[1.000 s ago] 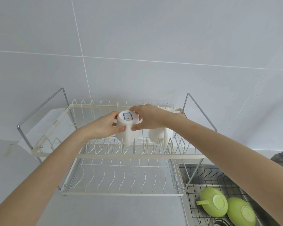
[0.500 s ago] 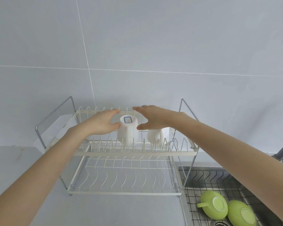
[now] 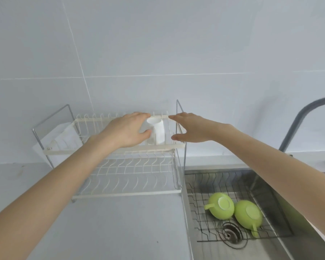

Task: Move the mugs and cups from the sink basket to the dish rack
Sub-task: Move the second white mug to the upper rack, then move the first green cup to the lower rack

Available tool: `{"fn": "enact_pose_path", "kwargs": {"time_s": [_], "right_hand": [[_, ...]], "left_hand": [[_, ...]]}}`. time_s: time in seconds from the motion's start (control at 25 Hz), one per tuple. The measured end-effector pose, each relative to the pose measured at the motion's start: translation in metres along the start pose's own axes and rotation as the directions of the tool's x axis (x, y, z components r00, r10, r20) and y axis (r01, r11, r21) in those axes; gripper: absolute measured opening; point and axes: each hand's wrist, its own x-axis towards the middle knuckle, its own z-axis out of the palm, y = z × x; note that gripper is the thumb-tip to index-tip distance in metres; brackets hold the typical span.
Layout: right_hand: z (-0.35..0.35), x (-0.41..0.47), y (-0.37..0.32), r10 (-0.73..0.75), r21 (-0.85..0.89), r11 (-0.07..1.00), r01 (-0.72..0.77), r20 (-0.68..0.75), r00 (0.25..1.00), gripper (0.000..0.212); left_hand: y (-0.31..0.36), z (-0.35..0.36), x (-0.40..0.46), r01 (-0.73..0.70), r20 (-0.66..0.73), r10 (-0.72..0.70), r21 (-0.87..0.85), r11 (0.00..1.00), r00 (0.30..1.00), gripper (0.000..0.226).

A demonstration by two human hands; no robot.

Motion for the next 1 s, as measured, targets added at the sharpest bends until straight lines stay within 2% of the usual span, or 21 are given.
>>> {"fn": "enact_pose_path", "kwargs": {"time_s": [0.24,0.56,1.0], "right_hand": [[0.015,-0.054,0.045,0.022,-0.009,1.000,-0.023,-0.064,0.998,0.075],[0.032,-0.102,0.127,0.101,0.001,0.995,-0.101,0.070,0.992,0.072],[0.088,-0.143,0.224,0.103,0.033,0.993,-0.113,0.218,0.971,0.070]], "left_hand": [[0.067,0.021,0.005,-0.084,0.037,0.083,0.021,0.996,0.996,0.055],[0.153,0.052,0.030,-0.098,0.079,0.097,0.011,0.995,0.992,0.055],[0.228,0.139,0.046,-0.040,0.290,0.034,0.016,0.999,0.956,0.058]]}}
